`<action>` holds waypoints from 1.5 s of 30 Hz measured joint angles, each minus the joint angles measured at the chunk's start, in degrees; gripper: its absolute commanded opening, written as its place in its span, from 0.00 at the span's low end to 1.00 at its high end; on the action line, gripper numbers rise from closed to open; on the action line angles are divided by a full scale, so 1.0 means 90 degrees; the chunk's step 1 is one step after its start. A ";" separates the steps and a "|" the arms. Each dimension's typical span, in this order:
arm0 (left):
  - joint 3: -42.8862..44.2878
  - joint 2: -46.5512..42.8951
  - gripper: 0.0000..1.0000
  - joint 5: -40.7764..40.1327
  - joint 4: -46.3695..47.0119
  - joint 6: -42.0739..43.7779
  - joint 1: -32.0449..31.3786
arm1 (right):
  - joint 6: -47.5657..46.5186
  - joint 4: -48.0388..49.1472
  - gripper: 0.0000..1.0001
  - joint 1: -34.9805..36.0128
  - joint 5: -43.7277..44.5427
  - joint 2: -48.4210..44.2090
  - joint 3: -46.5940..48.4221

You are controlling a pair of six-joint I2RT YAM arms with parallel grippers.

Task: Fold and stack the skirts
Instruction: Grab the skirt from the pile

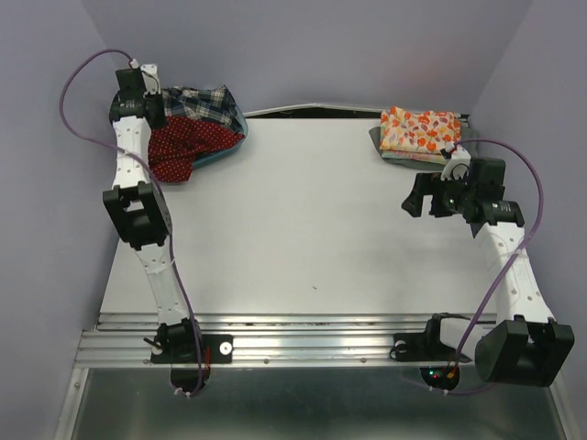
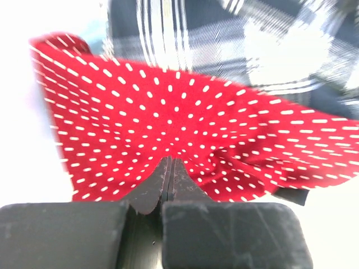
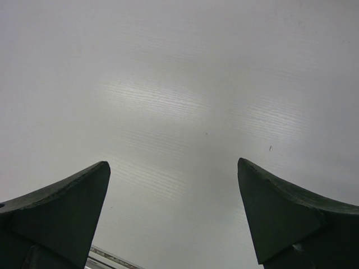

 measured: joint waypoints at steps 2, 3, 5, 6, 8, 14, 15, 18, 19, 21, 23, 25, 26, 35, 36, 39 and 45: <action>-0.0005 -0.0328 0.07 0.0066 0.0063 0.0000 0.0002 | 0.0002 0.0000 1.00 0.0000 -0.0002 0.0000 0.0002; -0.0005 -0.0585 0.40 0.0095 0.0124 0.0002 0.0002 | 0.0007 0.0000 1.00 0.0000 -0.0002 0.0000 0.0002; 0.0000 -0.1044 0.61 0.0117 0.0168 0.0039 0.0002 | 0.0012 0.0000 1.00 0.0000 -0.0002 0.0000 0.0002; 0.0034 -0.1207 0.61 0.0117 0.0138 0.0083 0.0002 | 0.0019 0.0000 1.00 0.0000 -0.0005 0.0000 0.0005; 0.0168 -0.1447 0.61 0.0090 0.0131 0.0124 0.0005 | 0.0019 -0.0005 1.00 0.0000 -0.0005 0.0002 0.0017; -0.0627 -0.1676 0.99 0.0109 0.0143 0.0250 0.0075 | 0.0019 -0.0005 1.00 0.0000 -0.0027 0.0002 0.0146; -0.0816 -0.1603 0.99 0.0143 0.0100 0.0279 0.0092 | 0.0019 -0.0007 1.00 0.0000 -0.0041 0.0002 0.0148; -0.1037 -0.1144 0.99 0.0197 -0.0068 0.0311 0.0119 | 0.0019 -0.0012 1.00 0.0000 -0.0049 0.0002 0.0148; -0.1042 -0.0976 0.99 0.0194 -0.0092 0.0321 0.0124 | 0.0017 -0.0010 1.00 0.0000 -0.0049 0.0002 0.0148; -0.1042 -0.0665 0.99 0.0185 -0.0119 0.0333 0.0131 | 0.0017 -0.0010 1.00 0.0000 -0.0049 0.0005 0.0148; -0.1042 -0.0452 0.99 0.0134 -0.0138 0.0333 0.0131 | 0.0017 -0.0010 1.00 0.0000 -0.0049 0.0007 0.0148; -0.1030 -0.0226 0.99 0.0044 -0.0136 0.0333 0.0131 | 0.0015 -0.0010 1.00 0.0000 -0.0049 0.0015 0.0148; -0.0988 -0.0102 0.99 0.0005 -0.0141 0.0333 0.0131 | 0.0015 -0.0010 1.00 0.0000 -0.0049 0.0019 0.0148; -0.0639 0.0721 0.77 -0.0248 0.0015 0.0321 0.0126 | -0.0002 -0.0010 1.00 0.0000 -0.0041 0.0177 0.0148; -0.0612 0.0784 0.60 -0.0245 0.0046 0.0313 0.0124 | -0.0002 -0.0010 1.00 0.0000 -0.0039 0.0187 0.0148; -0.0610 0.0862 0.20 -0.0189 0.0109 0.0274 0.0126 | -0.0002 -0.0012 1.00 0.0000 -0.0034 0.0223 0.0148; -0.0607 0.0833 0.00 0.0007 0.0129 0.0236 0.0129 | -0.0002 -0.0015 1.00 0.0000 0.0005 0.0270 0.0148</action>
